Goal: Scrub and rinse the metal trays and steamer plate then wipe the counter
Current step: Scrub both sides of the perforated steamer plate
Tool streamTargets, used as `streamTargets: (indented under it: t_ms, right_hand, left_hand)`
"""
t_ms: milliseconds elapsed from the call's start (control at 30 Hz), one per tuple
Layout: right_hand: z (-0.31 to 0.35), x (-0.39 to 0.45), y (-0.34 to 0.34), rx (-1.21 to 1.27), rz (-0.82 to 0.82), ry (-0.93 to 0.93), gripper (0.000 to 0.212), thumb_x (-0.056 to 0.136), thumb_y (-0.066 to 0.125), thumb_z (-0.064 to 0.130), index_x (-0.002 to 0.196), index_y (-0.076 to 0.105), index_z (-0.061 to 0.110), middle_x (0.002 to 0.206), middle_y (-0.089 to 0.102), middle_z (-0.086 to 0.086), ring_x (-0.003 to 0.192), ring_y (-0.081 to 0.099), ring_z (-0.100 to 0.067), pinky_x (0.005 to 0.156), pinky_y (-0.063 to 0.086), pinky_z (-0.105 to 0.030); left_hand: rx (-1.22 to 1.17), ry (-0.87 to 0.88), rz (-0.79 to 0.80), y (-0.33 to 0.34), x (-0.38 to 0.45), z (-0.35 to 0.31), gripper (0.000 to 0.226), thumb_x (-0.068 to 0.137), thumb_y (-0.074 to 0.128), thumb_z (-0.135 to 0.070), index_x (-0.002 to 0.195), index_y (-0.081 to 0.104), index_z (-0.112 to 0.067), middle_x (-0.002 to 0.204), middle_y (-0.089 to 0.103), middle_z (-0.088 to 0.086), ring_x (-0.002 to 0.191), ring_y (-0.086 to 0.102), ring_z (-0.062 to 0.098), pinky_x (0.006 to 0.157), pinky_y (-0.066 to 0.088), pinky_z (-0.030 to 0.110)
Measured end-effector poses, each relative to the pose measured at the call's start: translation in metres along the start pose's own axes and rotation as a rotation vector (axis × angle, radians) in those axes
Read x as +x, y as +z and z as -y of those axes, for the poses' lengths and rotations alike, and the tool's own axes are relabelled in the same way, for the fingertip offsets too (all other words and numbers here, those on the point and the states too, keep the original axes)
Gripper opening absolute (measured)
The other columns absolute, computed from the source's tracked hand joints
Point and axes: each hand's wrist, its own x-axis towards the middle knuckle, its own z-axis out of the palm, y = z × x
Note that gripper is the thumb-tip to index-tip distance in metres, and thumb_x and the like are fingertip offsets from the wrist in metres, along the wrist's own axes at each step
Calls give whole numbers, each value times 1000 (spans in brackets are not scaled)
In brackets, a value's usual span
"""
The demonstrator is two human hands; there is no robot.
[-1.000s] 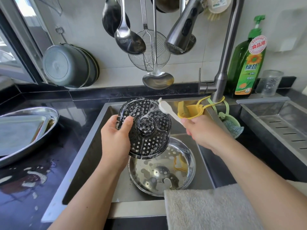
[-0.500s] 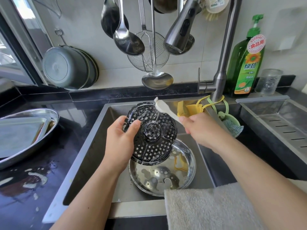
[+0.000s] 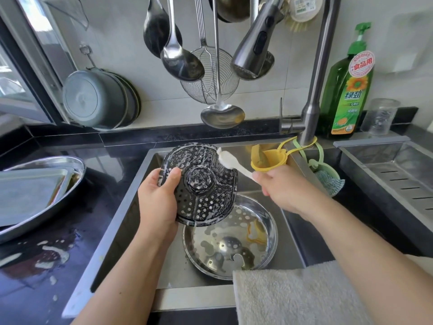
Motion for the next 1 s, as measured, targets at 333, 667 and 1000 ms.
streamTargets:
  t_ms: [333, 667, 1000]
  right_hand:
    - [2, -4, 1, -22, 66, 27, 52, 106, 41, 50, 73, 60, 14, 62, 52, 0, 58, 48, -17, 54, 33, -29]
    - [-3, -2, 4, 58, 48, 96, 50, 106, 42, 47, 71, 56, 14, 58, 47, 1, 51, 40, -17, 49, 29, -28]
    - [-10, 16, 7, 277, -39, 132, 52, 104, 42, 54, 74, 56, 14, 62, 46, -2, 50, 36, -19, 45, 26, -25]
  left_hand:
    - [-75, -37, -124, -2, 3, -2, 11, 102, 60, -8, 106, 71, -5, 104, 78, 20, 97, 76, 37, 93, 59, 61]
    - [-39, 19, -108, -3, 3, -1, 10, 102, 62, -11, 102, 72, -9, 103, 78, 18, 98, 75, 37, 93, 58, 62]
    - [221, 148, 122, 6, -10, 3, 12, 102, 65, -13, 94, 73, -16, 96, 79, 11, 91, 77, 33, 88, 61, 59]
